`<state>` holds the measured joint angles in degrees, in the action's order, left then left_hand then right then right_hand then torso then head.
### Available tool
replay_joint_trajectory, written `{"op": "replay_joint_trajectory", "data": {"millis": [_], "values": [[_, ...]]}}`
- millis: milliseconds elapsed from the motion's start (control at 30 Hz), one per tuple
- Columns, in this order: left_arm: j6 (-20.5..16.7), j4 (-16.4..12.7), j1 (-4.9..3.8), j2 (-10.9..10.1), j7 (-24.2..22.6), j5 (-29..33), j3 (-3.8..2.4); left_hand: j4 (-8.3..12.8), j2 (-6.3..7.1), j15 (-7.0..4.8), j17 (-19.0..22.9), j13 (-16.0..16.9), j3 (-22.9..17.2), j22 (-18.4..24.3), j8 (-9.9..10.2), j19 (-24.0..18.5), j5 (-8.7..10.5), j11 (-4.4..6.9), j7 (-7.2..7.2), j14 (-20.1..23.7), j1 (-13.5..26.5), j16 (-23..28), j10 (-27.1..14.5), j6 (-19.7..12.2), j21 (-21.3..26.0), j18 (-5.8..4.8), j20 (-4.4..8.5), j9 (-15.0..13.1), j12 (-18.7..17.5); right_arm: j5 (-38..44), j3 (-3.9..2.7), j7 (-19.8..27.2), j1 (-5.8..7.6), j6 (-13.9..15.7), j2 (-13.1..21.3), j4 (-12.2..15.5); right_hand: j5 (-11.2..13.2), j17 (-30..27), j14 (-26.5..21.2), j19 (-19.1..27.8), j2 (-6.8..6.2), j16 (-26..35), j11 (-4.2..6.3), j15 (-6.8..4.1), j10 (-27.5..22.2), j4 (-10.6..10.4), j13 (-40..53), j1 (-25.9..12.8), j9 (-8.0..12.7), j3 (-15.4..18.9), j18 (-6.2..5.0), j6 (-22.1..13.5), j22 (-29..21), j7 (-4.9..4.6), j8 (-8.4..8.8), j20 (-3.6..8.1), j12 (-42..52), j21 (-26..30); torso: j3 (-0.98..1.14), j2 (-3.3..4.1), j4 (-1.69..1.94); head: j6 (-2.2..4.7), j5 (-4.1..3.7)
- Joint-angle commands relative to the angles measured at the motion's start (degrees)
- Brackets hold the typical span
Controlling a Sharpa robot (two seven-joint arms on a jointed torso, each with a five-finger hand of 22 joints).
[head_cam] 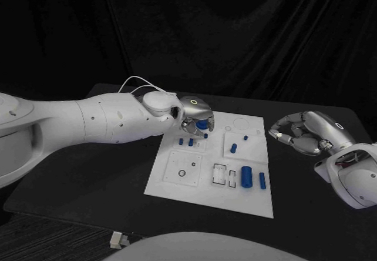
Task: Assemble the parts on the task board
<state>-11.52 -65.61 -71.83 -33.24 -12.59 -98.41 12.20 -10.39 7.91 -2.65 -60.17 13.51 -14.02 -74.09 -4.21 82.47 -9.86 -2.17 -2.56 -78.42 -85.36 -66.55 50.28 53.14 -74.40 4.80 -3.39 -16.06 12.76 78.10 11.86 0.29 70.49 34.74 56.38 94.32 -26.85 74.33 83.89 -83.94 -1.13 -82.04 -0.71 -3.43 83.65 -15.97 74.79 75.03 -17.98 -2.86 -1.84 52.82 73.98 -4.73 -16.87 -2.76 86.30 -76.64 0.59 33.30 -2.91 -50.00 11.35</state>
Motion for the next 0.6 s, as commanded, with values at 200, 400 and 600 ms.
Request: {"op": "replay_joint_trajectory", "data": {"millis": [200,400,600], "values": [[1.55,1.96,1.21,1.57,0.23,-0.18,-0.06,1.52,-0.29,0.13,1.01,-0.59,-2.07,-11.30,0.43,0.63,-0.90,0.14,-0.14,0.08,0.59,0.26,0.65,0.10,0.41,-1.32,-0.14,0.81,-0.73,-0.01,-0.04,-0.91,-0.14,-0.34,0.02,0.02,-0.98,-0.04,3.00,-0.01,-0.02,0.54,0.49,-0.22,2.75,-0.31,9.08,1.42,0.45,-0.72,-1.67,-0.11,11.16,-0.14,-0.54,0.13,-0.52,1.43,-0.07,-0.05,0.10,0.00,-0.28],[0.98,2.87,1.79,2.36,0.13,-0.18,-0.07,1.71,-0.28,0.17,1.07,-0.67,-2.47,-11.32,0.37,0.64,-1.03,-0.01,-0.15,0.08,0.69,0.13,1.42,0.25,0.40,-1.33,-0.17,1.00,-0.55,-0.01,-0.04,-1.06,-0.14,-0.41,0.15,0.14,-1.12,-0.06,3.00,-0.01,-0.02,0.55,0.48,-0.22,2.76,-0.30,9.09,1.47,0.46,-0.75,-1.67,-0.12,11.16,-0.15,-0.54,0.13,-0.51,1.45,-0.05,-0.08,-0.05,0.00,-0.22],[0.76,3.99,2.01,3.13,0.14,-0.18,-0.07,2.03,-0.33,0.12,1.28,-0.85,-3.21,-11.32,0.28,0.64,-1.62,0.20,-0.36,0.12,0.63,0.07,2.08,0.55,0.43,-1.32,-0.15,1.23,-0.55,-0.35,-0.04,-1.18,-0.14,-0.58,0.06,0.07,-1.12,-0.06,3.00,-0.01,-0.02,0.55,0.48,-0.22,2.76,-0.30,9.09,1.47,0.46,-0.75,-1.67,-0.12,11.16,-0.15,-0.54,0.13,-0.51,1.45,-0.08,-0.07,-0.09,0.00,0.04]]}}
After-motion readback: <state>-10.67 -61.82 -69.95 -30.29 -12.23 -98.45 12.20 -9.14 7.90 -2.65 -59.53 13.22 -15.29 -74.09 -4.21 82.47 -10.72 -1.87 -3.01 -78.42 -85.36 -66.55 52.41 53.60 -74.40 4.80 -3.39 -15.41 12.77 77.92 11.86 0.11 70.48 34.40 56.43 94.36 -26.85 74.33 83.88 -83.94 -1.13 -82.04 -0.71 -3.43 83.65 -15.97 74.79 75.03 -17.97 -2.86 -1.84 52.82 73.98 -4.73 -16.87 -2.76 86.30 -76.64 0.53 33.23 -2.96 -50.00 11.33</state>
